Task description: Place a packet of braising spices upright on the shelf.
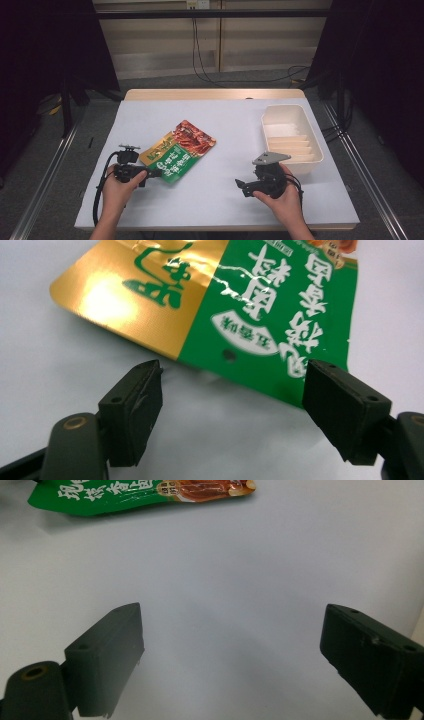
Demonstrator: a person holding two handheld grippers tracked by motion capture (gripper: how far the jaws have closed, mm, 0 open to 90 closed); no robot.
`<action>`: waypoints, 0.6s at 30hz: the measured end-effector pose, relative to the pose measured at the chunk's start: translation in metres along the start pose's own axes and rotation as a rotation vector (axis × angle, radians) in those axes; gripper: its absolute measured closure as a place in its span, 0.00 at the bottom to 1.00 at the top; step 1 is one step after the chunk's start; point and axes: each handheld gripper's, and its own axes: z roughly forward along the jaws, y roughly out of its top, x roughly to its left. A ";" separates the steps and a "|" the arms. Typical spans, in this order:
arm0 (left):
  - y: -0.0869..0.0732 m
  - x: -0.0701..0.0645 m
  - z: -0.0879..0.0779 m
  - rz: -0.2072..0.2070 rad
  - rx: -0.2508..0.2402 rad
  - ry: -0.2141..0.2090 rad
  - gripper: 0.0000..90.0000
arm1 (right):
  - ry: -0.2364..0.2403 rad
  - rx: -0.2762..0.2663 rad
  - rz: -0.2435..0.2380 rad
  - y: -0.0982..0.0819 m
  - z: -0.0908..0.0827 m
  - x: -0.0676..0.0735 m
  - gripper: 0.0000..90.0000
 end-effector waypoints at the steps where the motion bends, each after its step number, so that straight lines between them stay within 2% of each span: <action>1: 0.000 0.000 0.000 0.000 0.000 0.000 0.26 | 0.000 0.000 0.000 0.000 0.000 0.000 0.12; 2: -0.001 0.000 0.001 -0.018 -0.006 -0.004 0.26 | 0.001 0.000 0.000 0.000 0.000 0.000 0.12; 4: 0.000 0.000 0.000 -0.017 -0.008 -0.019 0.26 | -0.003 0.000 0.004 0.000 0.000 0.000 0.12; 7: -0.001 0.000 0.001 -0.023 -0.002 -0.015 0.26 | -0.003 -0.005 0.004 0.001 0.000 0.000 0.12; 10: -0.001 -0.001 -0.001 -0.043 0.001 -0.027 0.27 | -0.002 -0.004 0.003 0.001 -0.001 0.000 0.12; 17: -0.002 -0.001 -0.001 -0.035 0.007 -0.020 0.26 | -0.002 -0.002 -0.003 0.001 -0.001 0.002 0.12; 18: -0.002 -0.002 0.000 -0.045 0.002 -0.023 0.26 | -0.003 -0.004 -0.002 0.002 -0.001 0.003 0.12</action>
